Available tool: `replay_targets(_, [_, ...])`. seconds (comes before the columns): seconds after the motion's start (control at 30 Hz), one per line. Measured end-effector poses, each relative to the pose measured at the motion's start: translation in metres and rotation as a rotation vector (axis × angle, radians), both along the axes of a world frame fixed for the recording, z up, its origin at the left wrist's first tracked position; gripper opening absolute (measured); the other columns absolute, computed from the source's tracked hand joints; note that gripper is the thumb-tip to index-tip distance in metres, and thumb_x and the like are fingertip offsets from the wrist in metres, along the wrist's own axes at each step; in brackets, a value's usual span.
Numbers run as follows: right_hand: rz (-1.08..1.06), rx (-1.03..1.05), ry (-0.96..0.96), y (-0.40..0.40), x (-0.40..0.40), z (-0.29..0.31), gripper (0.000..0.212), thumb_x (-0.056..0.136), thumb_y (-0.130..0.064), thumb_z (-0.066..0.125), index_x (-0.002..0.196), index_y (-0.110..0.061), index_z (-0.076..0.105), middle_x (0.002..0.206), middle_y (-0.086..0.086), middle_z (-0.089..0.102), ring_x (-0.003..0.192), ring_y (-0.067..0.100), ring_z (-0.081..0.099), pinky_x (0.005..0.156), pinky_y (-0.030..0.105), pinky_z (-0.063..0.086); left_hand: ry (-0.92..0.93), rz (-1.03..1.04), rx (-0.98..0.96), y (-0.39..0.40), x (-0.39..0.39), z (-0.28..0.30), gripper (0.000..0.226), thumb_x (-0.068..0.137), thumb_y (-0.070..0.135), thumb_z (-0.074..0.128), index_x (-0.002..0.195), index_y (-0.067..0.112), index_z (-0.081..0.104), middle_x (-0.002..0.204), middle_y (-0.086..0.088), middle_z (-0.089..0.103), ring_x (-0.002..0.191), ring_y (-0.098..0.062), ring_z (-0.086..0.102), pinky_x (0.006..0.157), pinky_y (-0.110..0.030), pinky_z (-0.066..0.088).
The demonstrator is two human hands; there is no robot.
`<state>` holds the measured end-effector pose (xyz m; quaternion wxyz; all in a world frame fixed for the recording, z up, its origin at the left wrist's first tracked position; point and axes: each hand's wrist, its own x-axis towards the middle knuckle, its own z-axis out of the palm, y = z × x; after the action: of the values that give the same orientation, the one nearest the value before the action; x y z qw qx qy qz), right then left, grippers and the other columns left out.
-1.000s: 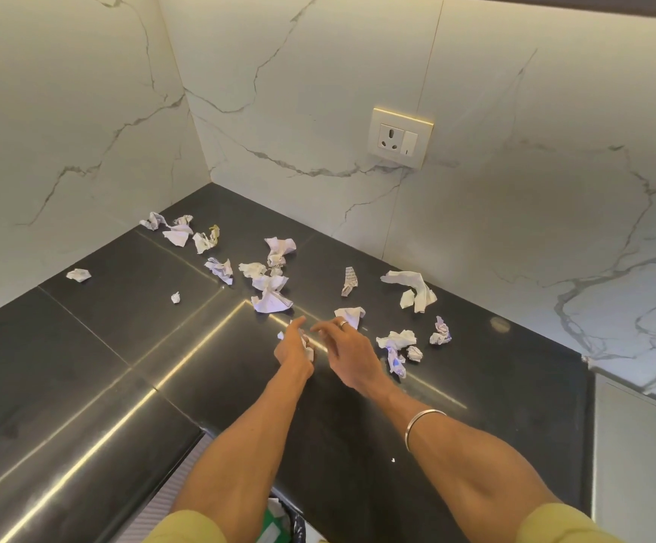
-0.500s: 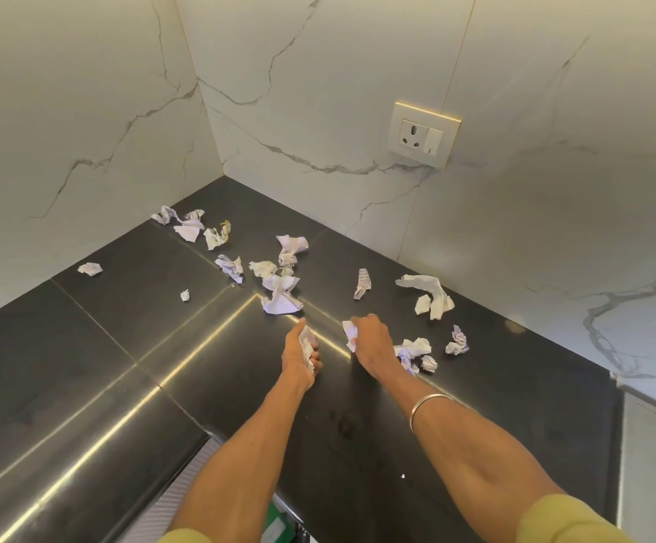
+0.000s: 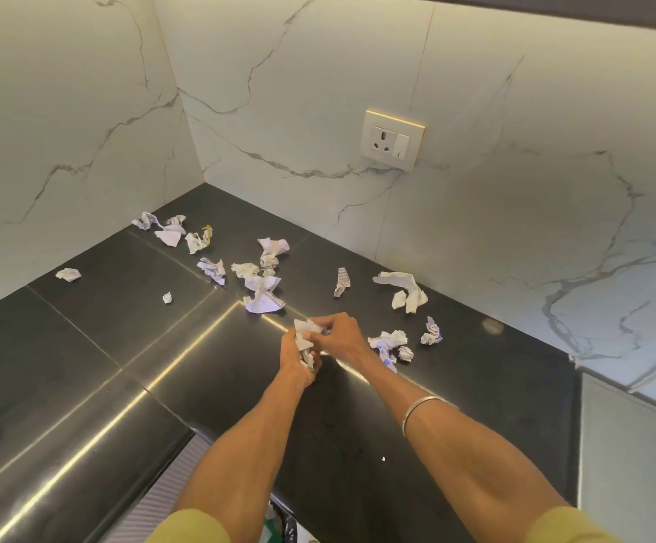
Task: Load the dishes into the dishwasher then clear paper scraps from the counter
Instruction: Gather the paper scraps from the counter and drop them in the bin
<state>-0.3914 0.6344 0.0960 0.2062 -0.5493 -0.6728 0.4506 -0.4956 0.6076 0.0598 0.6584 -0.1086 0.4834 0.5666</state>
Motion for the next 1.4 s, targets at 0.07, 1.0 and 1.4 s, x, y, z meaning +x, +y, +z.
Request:
replay_targets(0.07, [0.037, 0.052, -0.075, -0.008, 0.001, -0.003, 0.041, 0.079, -0.033, 0.08, 0.117, -0.019, 0.073, 0.108, 0.001, 0.074, 0.094, 0.011, 0.068, 0.08, 0.024, 0.052, -0.052, 0.017, 0.017, -0.004, 0.006, 0.002, 0.03, 0.089, 0.04, 0.054, 0.082, 0.014, 0.067, 0.063, -0.002, 0.065, 0.041, -0.012, 0.059, 0.034, -0.016, 0.042])
replay_targets(1.0, [-0.184, 0.336, -0.364, -0.007, 0.126, -0.039, 0.021, 0.07, -0.02, 0.046, 0.071, -0.017, 0.067, 0.077, -0.002, 0.064, 0.08, 0.016, 0.056, 0.074, 0.039, 0.051, 0.107, -0.362, 0.003, 0.011, 0.064, -0.003, 0.043, 0.07, 0.047, 0.083, 0.086, 0.019, 0.054, 0.074, -0.008, 0.056, 0.038, -0.012, 0.048, 0.029, -0.016, 0.034])
replay_targets(1.4, [-0.503, 0.107, -0.14, 0.008, 0.123, -0.025, 0.017, 0.083, -0.011, 0.061, 0.084, -0.012, 0.077, 0.076, -0.007, 0.069, 0.074, 0.008, 0.061, 0.075, 0.025, 0.049, 0.081, -0.353, 0.052, 0.008, 0.066, 0.005, 0.079, 0.082, 0.045, 0.074, 0.145, 0.01, 0.041, 0.15, -0.015, 0.041, 0.142, -0.028, 0.037, 0.111, -0.029, 0.033])
